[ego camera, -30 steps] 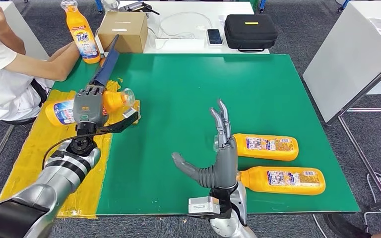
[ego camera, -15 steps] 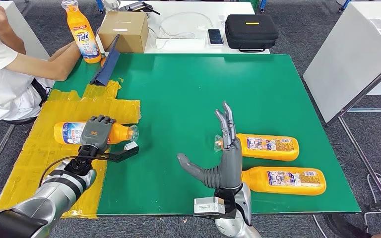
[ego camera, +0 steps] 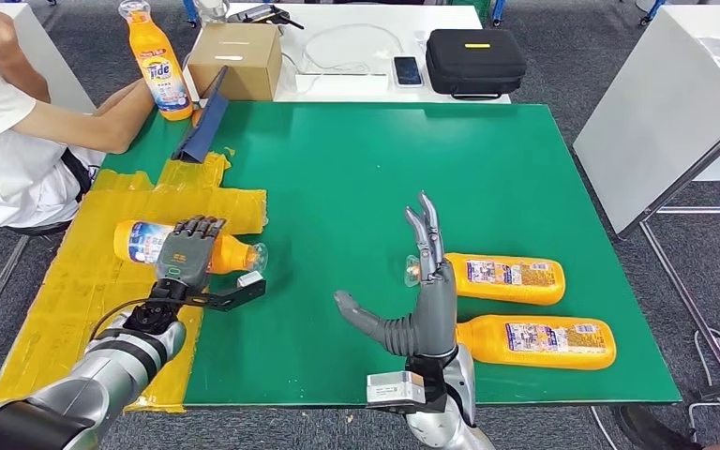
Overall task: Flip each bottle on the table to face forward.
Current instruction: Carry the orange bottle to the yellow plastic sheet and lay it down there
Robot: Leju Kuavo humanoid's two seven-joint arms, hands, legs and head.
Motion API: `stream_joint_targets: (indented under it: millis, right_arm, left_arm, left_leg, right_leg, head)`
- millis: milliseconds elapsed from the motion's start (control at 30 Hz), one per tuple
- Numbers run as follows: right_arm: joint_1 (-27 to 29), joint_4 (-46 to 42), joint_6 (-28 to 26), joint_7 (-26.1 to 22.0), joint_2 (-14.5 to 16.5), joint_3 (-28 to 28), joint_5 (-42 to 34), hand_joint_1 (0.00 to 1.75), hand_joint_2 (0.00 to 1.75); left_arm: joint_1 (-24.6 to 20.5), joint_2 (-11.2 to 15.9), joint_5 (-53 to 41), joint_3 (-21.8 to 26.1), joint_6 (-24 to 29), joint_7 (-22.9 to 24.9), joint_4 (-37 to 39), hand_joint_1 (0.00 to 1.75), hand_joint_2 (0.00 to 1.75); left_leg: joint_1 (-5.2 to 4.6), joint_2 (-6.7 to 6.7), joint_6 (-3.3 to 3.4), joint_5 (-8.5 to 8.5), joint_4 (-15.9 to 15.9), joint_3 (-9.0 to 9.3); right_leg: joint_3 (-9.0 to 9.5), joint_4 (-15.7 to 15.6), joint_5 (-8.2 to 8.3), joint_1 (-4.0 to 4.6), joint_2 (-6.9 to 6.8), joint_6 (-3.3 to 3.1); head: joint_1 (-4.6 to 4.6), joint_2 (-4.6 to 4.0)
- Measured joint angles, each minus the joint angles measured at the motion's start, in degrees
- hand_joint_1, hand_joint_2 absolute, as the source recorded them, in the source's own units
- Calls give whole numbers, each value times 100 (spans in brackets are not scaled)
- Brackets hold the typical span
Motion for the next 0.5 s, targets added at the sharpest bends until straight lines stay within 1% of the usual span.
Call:
stream_joint_targets:
  millis: [267, 333, 500]
  right_arm:
    - [-15, 33, 60, 25, -12, -2, 89, 0, 175]
    - [-20, 46, 61, 46, -16, -3, 123, 0, 175]
    - [-29, 95, 90, 112, -28, -25, 222, 0, 175]
  left_arm:
    - [106, -142, 704, 548, 180, -867, -34, 0, 175]
    - [146, -186, 971, 703, 93, -1206, -68, 0, 175]
    - [323, -343, 1818, 1087, -383, -2327, -310, 0, 175]
  left_leg:
    - [0, -2, 1, 1, 0, 0]
    - [0, -2, 1, 1, 0, 0]
    - [0, -1, 1, 0, 1, -2]
  right_leg:
    - [0, 0, 1, -1, -1, 1]
    - [-1, 0, 2, -1, -1, 3]
    - [-2, 0, 5, -1, 0, 8]
  head:
    - [1, -1]
    - [1, -1]
    - [0, -1]
